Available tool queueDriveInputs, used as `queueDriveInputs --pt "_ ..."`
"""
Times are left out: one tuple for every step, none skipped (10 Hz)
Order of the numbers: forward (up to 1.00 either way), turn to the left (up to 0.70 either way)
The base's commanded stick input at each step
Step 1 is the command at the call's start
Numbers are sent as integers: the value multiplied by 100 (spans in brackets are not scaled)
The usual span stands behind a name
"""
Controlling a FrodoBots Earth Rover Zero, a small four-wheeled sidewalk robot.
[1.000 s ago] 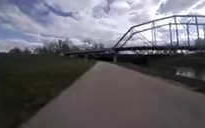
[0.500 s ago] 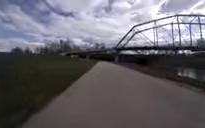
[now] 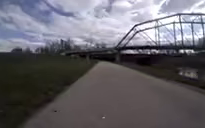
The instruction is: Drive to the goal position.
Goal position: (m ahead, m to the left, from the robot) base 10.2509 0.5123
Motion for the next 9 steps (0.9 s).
queueDriveInputs --pt "100 0" --pt "100 0" --pt "100 0" --pt "100 0" --pt "100 0" --pt "100 0" --pt "100 0" --pt "100 0" --pt "100 0"
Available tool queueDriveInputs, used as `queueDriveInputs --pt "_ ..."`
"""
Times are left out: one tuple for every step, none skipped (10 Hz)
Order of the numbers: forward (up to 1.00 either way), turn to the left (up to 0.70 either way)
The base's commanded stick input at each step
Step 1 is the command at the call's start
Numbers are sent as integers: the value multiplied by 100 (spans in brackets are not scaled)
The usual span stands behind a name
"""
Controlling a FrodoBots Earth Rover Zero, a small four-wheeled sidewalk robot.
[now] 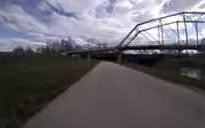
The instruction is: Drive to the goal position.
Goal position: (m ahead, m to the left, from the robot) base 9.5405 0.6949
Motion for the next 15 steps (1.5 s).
queueDriveInputs --pt "100 0" --pt "100 0" --pt "100 0" --pt "100 0" --pt "100 -23" --pt "100 -31" --pt "100 -28" --pt "100 -12" --pt "100 0" --pt "100 0" --pt "100 0" --pt "100 0" --pt "100 0" --pt "100 0" --pt "100 0"
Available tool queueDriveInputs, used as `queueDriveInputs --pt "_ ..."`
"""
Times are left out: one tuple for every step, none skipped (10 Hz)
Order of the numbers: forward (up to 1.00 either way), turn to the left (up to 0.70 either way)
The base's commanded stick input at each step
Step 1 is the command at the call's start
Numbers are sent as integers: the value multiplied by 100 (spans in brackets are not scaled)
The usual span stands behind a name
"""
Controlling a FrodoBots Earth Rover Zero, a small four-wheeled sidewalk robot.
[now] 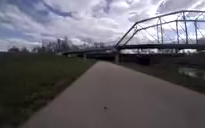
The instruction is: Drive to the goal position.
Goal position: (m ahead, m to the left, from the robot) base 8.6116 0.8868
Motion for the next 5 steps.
queueDriveInputs --pt "100 0" --pt "100 0" --pt "100 0" --pt "100 0" --pt "100 0"
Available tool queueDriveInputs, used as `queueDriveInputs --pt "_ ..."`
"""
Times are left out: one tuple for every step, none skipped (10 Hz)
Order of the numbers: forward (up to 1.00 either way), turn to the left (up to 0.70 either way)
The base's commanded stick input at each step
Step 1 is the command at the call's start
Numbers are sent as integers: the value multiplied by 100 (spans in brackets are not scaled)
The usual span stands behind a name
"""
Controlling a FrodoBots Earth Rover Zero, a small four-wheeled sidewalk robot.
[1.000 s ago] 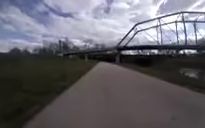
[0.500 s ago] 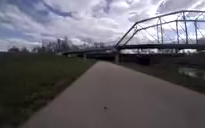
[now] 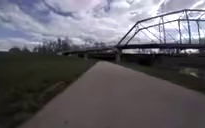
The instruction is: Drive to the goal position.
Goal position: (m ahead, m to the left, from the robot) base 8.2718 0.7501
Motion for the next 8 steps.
queueDriveInputs --pt "100 0" --pt "100 0" --pt "100 0" --pt "100 0" --pt "100 0" --pt "100 0" --pt "100 0" --pt "100 0"
